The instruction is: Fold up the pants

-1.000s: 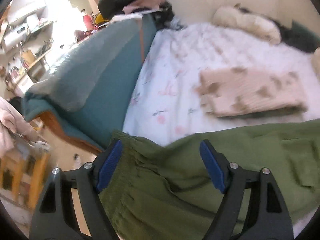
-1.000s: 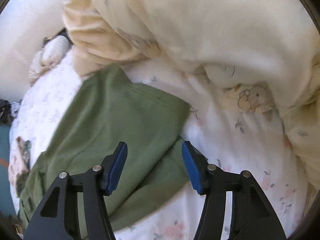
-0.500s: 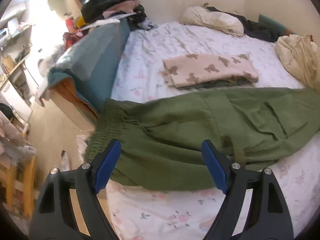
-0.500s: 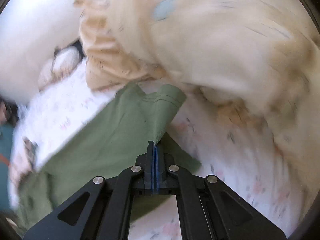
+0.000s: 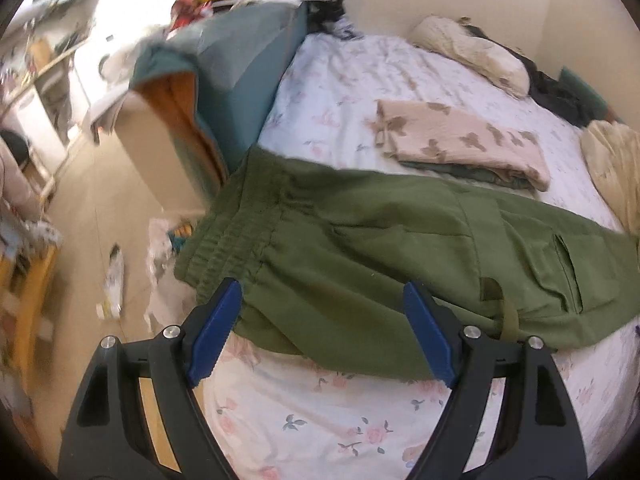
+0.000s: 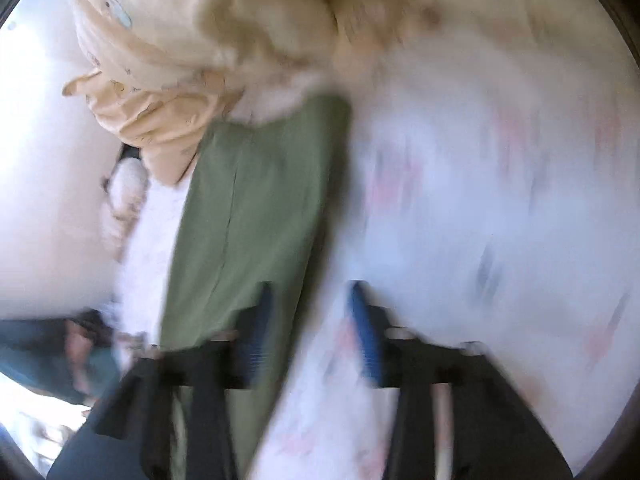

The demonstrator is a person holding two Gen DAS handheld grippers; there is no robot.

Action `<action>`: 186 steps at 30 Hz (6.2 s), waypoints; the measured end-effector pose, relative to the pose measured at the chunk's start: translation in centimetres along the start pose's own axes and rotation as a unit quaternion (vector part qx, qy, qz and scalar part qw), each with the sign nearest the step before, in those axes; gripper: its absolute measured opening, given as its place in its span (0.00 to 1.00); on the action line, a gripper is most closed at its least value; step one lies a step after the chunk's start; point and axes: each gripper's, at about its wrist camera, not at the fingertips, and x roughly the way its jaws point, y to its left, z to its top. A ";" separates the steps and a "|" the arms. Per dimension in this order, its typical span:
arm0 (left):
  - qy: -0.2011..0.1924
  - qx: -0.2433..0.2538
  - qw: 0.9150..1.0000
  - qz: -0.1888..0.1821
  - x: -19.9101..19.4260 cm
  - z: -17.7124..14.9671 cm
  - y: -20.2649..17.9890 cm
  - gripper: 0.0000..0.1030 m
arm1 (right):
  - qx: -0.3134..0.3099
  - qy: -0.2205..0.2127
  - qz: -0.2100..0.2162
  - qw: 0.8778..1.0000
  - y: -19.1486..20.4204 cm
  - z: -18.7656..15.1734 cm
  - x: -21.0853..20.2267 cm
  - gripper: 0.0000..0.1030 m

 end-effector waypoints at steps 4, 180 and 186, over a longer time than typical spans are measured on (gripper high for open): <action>0.016 -0.030 0.999 0.004 0.3 -0.1 1.4 0.78 | -0.048 0.026 -0.003 0.998 2.0 -1.6 2.6 0.48; 0.185 0.133 0.974 -0.017 -2.7 -21.3 -6.7 0.84 | -0.436 0.307 0.047 0.845 12.4 -37.8 -8.2 0.79; 0.193 0.120 0.973 -0.031 -2.0 -21.2 -7.0 0.84 | -0.513 0.277 -0.008 0.812 11.6 -42.4 -4.4 0.41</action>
